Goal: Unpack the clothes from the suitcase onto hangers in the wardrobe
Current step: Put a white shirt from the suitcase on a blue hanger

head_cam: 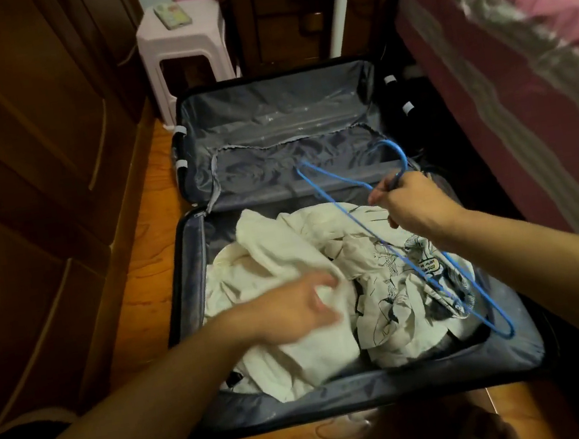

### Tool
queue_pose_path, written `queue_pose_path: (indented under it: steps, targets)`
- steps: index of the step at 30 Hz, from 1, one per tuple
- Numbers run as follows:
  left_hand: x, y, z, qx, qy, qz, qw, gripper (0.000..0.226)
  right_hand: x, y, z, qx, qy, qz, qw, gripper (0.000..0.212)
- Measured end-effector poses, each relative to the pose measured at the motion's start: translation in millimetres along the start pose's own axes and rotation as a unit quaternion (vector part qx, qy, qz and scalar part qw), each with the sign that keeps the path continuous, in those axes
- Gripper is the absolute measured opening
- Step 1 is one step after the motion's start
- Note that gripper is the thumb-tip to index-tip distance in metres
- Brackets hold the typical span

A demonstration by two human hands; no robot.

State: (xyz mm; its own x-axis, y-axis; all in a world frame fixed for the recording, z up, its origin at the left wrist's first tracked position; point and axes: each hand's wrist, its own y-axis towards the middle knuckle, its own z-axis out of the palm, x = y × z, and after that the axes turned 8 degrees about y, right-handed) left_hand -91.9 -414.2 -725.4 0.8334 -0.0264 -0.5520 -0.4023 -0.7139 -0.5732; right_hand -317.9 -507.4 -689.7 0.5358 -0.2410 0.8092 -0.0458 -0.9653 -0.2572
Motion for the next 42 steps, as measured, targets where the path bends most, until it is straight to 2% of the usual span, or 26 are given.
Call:
queue_pose_path:
  steps: [1,2,3,4,6,7,9,11,12,15,18,19,21,23,24,27,29,32,35,38,40,41,42]
  targets:
    - [-7,-7,11,0.095,0.053,0.011,0.994,0.073,2,-2,4,-0.001,0.021,0.011,1.0,0.021]
    - [-6,-10,21,0.149,0.104,0.004,0.983,0.074,2,-3,7,0.003,0.025,0.018,1.0,0.021]
    - [2,-10,29,0.156,0.138,-0.01,0.978,0.07,1,-4,9,0.013,0.01,0.019,1.0,0.022]
    - [10,-10,31,0.128,0.146,-0.026,0.981,0.061,0,-6,10,0.022,-0.008,0.019,1.0,0.023]
    - [29,-5,28,0.015,0.102,-0.075,0.992,0.046,-3,-7,7,0.03,-0.035,0.022,0.999,0.026]
    - [37,-4,26,-0.049,0.08,-0.091,0.991,0.047,-5,-8,6,0.035,-0.043,0.026,0.998,0.026]
    - [54,2,27,-0.14,0.019,-0.091,0.986,0.07,-7,-7,6,0.044,-0.054,0.036,0.997,0.026]
    - [68,9,27,-0.163,-0.046,-0.062,0.984,0.085,-6,-9,10,0.05,-0.062,0.039,0.996,0.023]
    - [74,15,25,-0.164,-0.027,-0.053,0.985,0.087,-4,-10,15,0.055,-0.067,0.037,0.996,0.021]
    - [87,27,16,-0.186,0.144,-0.063,0.97,0.08,-3,-18,34,0.098,-0.083,0.038,0.991,0.026]
    - [91,36,11,-0.219,0.242,-0.056,0.944,0.04,-12,-34,56,0.162,-0.128,0.061,0.976,0.051]
    - [88,40,8,-0.242,0.229,-0.06,0.941,0.029,-16,-40,63,0.172,-0.135,0.065,0.974,0.06]
    - [70,38,-11,-0.306,0.113,-0.058,0.944,0.021,-22,-48,77,0.162,-0.129,0.063,0.976,0.08]
    - [40,25,-42,-0.334,-0.015,0.002,0.943,0.02,-21,-55,88,0.125,-0.119,0.024,0.985,0.093]
    - [24,14,-61,-0.341,-0.03,0.037,0.939,0.018,-17,-54,90,0.095,-0.09,0.001,0.991,0.087]
    - [-4,-22,-100,-0.37,-0.025,0.092,0.924,0.016,11,-44,81,0.025,0.063,-0.048,0.997,0.025]
    - [0,-36,-115,-0.353,-0.064,0.101,0.928,0.012,35,-30,63,0.027,0.156,-0.058,0.986,0.025]
    - [31,-41,-124,-0.283,-0.067,0.031,0.956,0.004,57,-10,29,0.008,0.209,-0.071,0.975,0.025]
    - [57,-38,-119,-0.218,-0.131,-0.02,0.967,0.015,71,7,-9,-0.001,0.253,-0.068,0.965,0.02]
    - [62,-33,-109,-0.216,-0.05,-0.048,0.974,0.02,84,22,-34,0.008,0.293,-0.064,0.954,0.015]
    - [67,-29,-107,-0.245,0.01,-0.079,0.966,0.015,84,31,-46,-0.011,0.273,-0.042,0.961,0.017]
    - [70,-29,-108,-0.273,-0.005,-0.09,0.958,0.012,80,37,-51,-0.025,0.215,-0.031,0.976,0.018]
    - [70,-30,-109,-0.294,-0.069,-0.084,0.95,0.009,73,43,-56,-0.042,0.115,-0.023,0.992,0.017]
